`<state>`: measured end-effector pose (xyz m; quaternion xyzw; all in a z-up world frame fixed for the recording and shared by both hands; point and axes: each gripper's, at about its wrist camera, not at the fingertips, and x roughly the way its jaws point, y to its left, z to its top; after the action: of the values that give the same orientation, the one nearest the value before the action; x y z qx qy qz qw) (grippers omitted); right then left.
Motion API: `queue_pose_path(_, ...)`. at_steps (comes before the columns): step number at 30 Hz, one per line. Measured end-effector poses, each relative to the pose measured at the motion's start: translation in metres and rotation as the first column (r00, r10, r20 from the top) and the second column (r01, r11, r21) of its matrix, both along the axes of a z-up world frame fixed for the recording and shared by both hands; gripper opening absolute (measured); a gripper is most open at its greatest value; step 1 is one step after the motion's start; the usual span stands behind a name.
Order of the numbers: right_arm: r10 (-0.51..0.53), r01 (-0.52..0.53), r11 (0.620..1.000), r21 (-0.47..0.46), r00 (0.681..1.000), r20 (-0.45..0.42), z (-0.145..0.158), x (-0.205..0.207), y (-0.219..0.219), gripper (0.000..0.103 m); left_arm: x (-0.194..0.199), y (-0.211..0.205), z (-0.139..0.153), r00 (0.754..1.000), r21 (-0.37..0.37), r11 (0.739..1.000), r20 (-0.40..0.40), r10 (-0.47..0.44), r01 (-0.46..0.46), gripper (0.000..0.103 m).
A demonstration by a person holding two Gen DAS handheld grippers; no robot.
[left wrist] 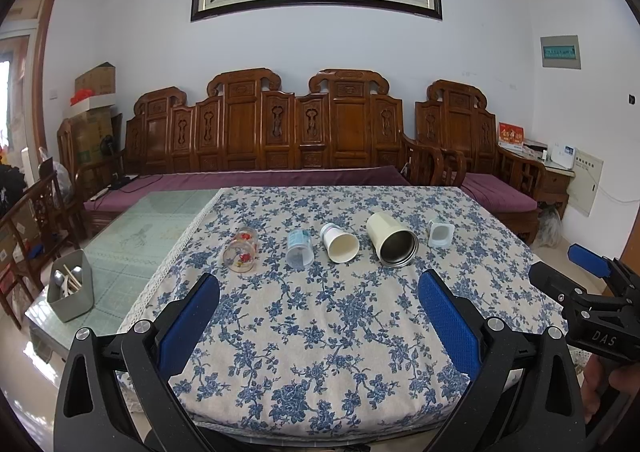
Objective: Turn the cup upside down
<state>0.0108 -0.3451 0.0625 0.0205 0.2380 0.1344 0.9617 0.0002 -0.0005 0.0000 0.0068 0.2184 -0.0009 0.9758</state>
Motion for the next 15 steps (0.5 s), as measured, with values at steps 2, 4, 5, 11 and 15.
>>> queue_pose_path(2, 0.001, -0.001, 1.0, 0.0, 1.0, -0.001, 0.0014, 0.0007, -0.0001, 0.101, 0.0, 0.0002, 0.0, 1.0, 0.0, 1.0, 0.001, 0.0, 0.0, 0.095)
queue_pose_path(4, -0.001, 0.001, 1.0, 0.002, 1.0, 0.0, 0.0012, 0.0003, 0.0, 0.101, -0.0002, 0.0003, 0.0, 1.0, -0.002, 1.0, 0.002, 0.001, -0.001, 0.095)
queue_pose_path(5, -0.001, 0.001, 1.0, 0.001, 1.0, 0.0, 0.0017, 0.0001, 0.0, 0.101, -0.0002, 0.0003, 0.0, 1.0, -0.002, 1.0, 0.003, 0.001, -0.001, 0.095)
queue_pose_path(11, -0.002, 0.002, 1.0, 0.002, 1.0, 0.0, 0.0018, 0.0, -0.0003, 0.101, -0.0009, -0.0007, 0.0033, 1.0, -0.002, 1.0, 0.004, 0.001, -0.001, 0.095)
queue_pose_path(15, -0.001, 0.001, 1.0, 0.001, 1.0, 0.001, 0.0025, -0.0003, -0.0006, 0.101, -0.0018, -0.0012, 0.0042, 1.0, -0.004, 1.0, 0.005, 0.001, -0.001, 0.095)
